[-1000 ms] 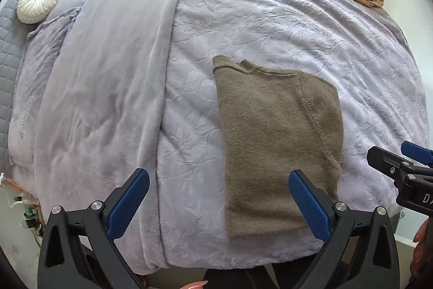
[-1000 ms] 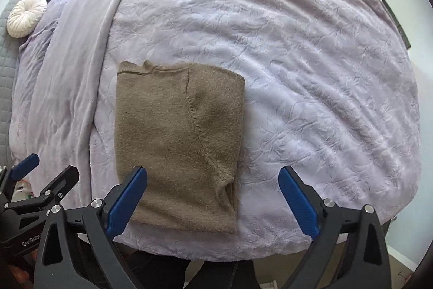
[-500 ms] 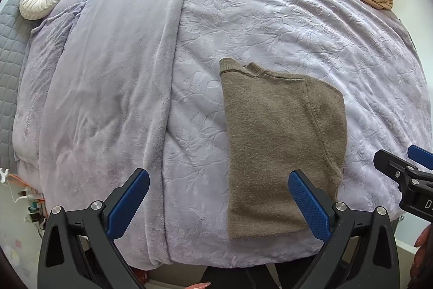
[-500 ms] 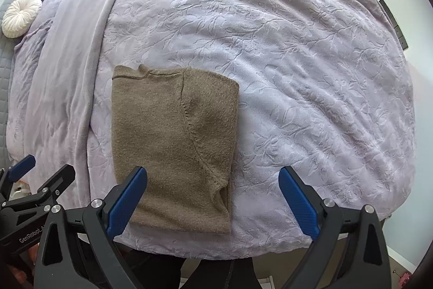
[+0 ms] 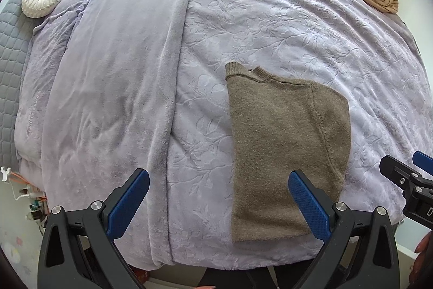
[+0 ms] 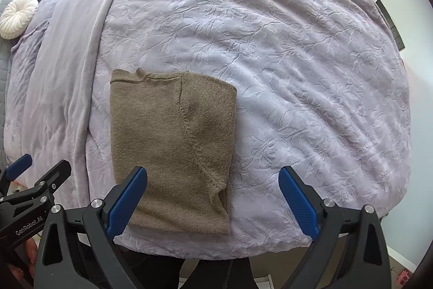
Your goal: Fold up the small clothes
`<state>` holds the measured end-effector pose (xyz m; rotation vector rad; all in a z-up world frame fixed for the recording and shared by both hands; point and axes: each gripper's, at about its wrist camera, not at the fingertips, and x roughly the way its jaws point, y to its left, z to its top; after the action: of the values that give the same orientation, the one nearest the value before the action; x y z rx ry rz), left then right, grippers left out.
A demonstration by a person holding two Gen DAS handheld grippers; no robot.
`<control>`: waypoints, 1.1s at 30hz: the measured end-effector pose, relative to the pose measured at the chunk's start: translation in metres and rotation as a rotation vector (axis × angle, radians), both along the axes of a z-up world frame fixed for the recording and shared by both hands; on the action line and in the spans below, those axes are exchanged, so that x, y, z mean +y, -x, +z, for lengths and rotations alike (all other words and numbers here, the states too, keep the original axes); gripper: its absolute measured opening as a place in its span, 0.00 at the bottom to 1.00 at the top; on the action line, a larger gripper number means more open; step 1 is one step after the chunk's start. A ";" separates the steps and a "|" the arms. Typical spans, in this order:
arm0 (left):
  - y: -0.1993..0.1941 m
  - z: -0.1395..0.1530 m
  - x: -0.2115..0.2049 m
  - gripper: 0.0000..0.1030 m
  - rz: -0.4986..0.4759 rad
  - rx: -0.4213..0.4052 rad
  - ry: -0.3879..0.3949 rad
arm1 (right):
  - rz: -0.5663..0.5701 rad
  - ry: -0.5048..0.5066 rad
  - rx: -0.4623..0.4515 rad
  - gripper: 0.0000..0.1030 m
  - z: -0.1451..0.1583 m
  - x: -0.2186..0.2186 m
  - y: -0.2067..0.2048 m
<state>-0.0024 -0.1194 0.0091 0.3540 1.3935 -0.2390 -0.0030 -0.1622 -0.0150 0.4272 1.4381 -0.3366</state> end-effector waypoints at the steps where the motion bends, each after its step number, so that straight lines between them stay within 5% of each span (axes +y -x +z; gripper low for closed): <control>1: 0.000 0.000 0.000 1.00 -0.001 0.000 0.000 | -0.002 -0.001 0.000 0.95 0.000 0.000 0.000; 33: 0.009 -0.009 0.004 1.00 0.001 -0.041 0.039 | -0.019 0.008 -0.036 0.95 -0.009 0.005 0.015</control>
<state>-0.0117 -0.1157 -0.0003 0.3239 1.3471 -0.2563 -0.0184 -0.1569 -0.0240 0.4389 1.3979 -0.3486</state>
